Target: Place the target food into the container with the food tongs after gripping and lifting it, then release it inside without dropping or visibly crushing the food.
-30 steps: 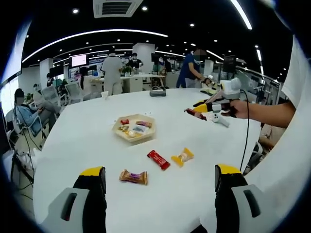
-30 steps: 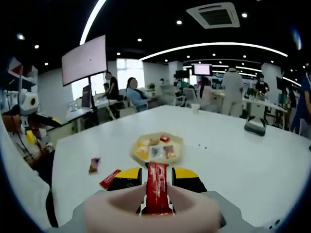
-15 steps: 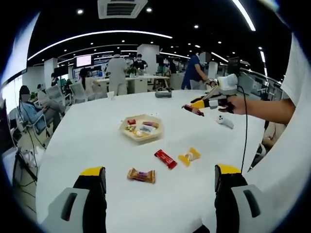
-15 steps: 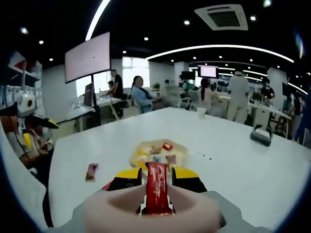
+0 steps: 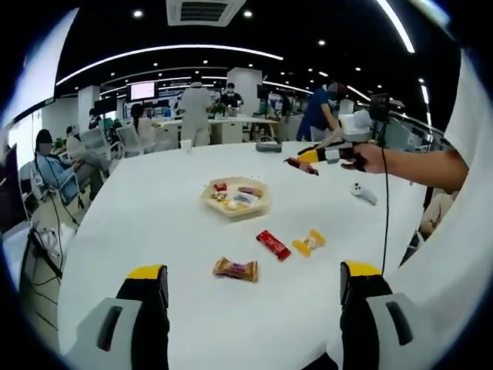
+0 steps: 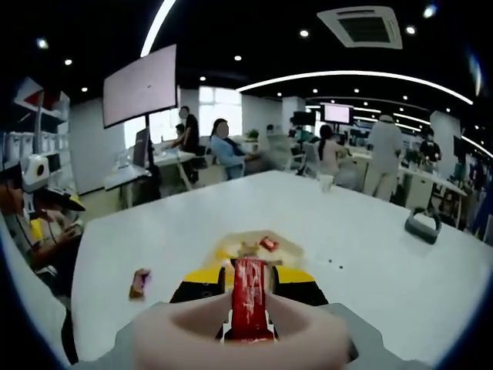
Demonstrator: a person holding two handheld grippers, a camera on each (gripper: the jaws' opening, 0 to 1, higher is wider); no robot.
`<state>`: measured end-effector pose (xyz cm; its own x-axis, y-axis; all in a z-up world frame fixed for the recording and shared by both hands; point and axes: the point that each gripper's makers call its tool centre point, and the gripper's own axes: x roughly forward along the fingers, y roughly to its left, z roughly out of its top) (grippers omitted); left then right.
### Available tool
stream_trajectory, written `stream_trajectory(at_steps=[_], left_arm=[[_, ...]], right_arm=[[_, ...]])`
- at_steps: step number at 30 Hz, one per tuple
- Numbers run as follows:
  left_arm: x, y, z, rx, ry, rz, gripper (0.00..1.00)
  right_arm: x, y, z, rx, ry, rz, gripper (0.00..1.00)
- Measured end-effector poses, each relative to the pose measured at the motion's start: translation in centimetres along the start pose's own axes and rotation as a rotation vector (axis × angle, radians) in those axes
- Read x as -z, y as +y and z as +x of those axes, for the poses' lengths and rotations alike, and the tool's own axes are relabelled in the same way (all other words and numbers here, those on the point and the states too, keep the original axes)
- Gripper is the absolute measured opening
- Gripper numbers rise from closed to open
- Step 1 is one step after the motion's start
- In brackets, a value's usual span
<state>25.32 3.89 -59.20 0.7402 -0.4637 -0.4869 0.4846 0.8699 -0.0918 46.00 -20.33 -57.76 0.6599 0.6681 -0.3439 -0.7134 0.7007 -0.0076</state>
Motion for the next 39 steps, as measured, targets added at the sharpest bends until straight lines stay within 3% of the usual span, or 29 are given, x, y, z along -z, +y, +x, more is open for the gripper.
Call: stream_trajectory(at_steps=[7, 15, 27, 33, 39], left_arm=[[-1.1, 1.1, 1.0, 0.05, -0.021, 0.002, 0.93], [-3.2, 2.7, 2.8, 0.159, -0.061, 0.056, 0.92], [-3.3, 3.0, 4.1, 0.308, -0.06, 0.121, 0.92], [-3.7, 3.6, 4.1, 0.329, -0.062, 0.143, 0.92], [-3.5, 3.7, 4.0, 0.338, -0.064, 0.106, 0.92]], right_arm=[[-2.2, 0.1, 1.4, 0.022, -0.002, 0.013, 0.23], [-5.1, 0.1, 2.6, 0.09, -0.003, 0.016, 0.23], [-5.4, 0.2, 4.6, 0.165, 0.035, 0.056, 0.23], [-6.2, 0.0, 5.7, 0.175, 0.036, 0.049, 0.23], [-5.9, -0.1, 7.2, 0.166, 0.065, 0.045, 0.23]])
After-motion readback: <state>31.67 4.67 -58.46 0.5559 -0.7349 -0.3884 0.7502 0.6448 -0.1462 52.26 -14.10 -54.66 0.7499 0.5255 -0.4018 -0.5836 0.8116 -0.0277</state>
